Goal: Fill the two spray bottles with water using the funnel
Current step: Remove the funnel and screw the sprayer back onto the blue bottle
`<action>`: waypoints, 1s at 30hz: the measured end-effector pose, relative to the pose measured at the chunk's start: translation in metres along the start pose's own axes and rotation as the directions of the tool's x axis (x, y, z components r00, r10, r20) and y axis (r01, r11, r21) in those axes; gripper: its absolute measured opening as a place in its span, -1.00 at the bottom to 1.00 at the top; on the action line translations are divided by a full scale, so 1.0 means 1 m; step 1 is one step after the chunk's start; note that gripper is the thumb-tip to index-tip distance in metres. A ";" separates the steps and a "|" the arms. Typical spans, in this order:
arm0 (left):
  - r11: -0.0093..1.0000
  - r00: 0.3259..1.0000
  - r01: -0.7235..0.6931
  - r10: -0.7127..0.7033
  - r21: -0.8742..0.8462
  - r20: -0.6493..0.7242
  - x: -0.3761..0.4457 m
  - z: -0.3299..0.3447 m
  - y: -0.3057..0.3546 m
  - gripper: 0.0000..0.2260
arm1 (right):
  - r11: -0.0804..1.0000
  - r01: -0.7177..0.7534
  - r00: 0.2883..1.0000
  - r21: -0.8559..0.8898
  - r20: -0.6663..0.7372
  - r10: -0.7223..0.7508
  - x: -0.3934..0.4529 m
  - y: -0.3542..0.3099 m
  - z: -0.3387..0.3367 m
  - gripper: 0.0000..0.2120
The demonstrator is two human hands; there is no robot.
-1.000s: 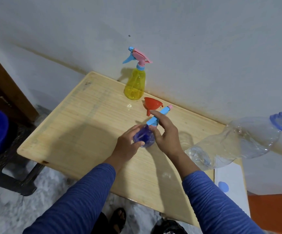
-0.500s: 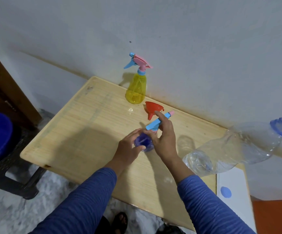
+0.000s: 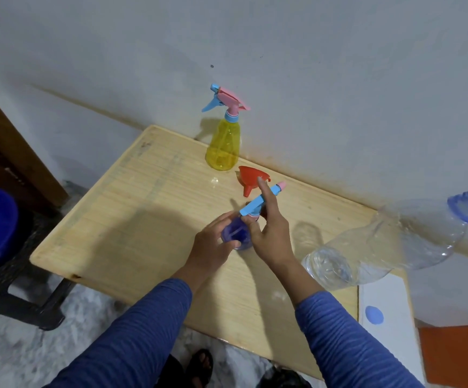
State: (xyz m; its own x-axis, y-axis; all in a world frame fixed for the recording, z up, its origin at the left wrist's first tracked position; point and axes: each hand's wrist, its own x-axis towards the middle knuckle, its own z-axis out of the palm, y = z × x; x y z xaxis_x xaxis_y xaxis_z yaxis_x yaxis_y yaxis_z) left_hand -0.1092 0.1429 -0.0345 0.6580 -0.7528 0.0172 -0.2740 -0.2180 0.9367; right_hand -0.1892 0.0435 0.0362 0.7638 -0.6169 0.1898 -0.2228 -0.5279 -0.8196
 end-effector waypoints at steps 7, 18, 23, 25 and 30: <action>0.999 1.000 -0.020 0.021 0.032 -0.007 0.001 -0.002 0.000 -0.50 | 0.996 -0.018 0.992 0.086 -0.126 0.029 -0.004 0.000 0.012 -0.23; 0.999 1.000 0.006 -0.006 0.031 -0.028 0.003 0.011 -0.008 -0.43 | 0.994 0.019 0.972 -0.110 -0.229 -0.044 0.004 0.014 0.018 -0.16; 0.996 0.999 0.047 -0.045 0.078 -0.029 -0.008 0.004 -0.010 -0.40 | 0.999 0.037 0.982 -0.034 -0.185 -0.042 0.013 0.010 0.004 -0.27; 0.988 0.991 0.073 -0.056 0.133 -0.125 -0.017 -0.008 -0.025 -0.43 | 0.998 0.006 0.983 0.057 -0.182 0.004 0.018 0.002 -0.006 -0.30; 0.830 0.914 0.324 -0.150 0.454 -0.378 -0.025 -0.047 -0.055 -0.52 | 0.912 -0.104 0.994 0.396 0.017 0.106 0.021 -0.002 -0.018 -0.46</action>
State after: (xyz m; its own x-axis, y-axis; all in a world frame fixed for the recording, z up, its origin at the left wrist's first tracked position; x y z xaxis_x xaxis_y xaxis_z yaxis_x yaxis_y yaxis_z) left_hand -0.0773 0.2028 -0.0700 0.9072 -0.4206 0.0069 -0.3326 -0.7070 0.6242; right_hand -0.1837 0.0215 0.0516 0.7457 -0.6598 0.0925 -0.0426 -0.1859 -0.9817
